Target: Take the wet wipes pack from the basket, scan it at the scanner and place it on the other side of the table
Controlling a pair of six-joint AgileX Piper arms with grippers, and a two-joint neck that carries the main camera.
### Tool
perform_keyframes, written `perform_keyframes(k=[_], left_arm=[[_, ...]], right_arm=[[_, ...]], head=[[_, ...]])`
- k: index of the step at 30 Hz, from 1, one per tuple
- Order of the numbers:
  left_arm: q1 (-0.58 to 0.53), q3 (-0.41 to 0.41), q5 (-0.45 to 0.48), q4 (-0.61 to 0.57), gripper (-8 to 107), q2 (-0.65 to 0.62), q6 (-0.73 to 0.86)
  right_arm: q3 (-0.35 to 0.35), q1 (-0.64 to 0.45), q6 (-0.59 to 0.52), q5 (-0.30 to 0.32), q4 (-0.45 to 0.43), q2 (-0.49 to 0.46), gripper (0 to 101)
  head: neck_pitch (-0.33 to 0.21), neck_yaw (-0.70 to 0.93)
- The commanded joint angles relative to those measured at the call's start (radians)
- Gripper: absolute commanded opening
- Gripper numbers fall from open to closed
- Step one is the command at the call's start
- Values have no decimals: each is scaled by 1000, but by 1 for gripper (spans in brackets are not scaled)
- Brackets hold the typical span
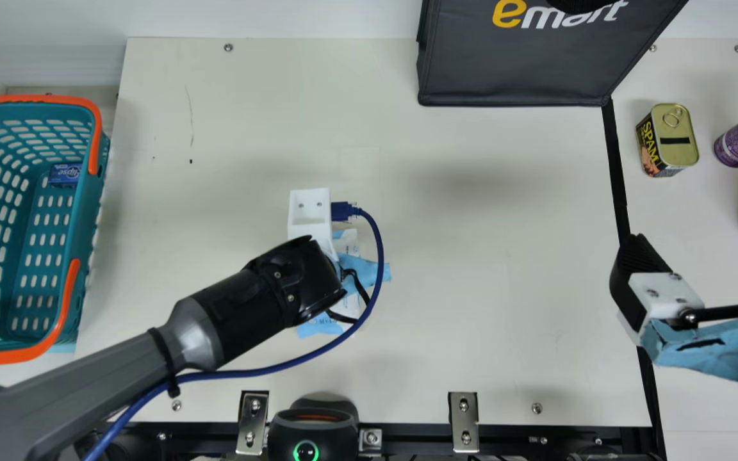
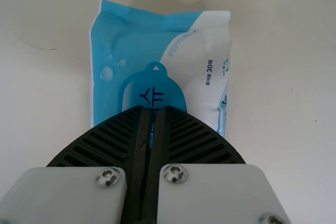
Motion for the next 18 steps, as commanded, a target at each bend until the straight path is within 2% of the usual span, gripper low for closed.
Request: perform_keyframes(k=[1,6,18], left_arm=[[-2,0,3,-1,-8,-7,-5],[-13,-15,24,19,-8,-45,-25],[-33,-58,96,47,32,-100,-58]], right_arm=[[0,0,0,0,0,0,95],[0,0,0,0,0,0,95],[0,0,0,0,0,0,95]], head=[[-29,0],[-29,0],[-29,0]])
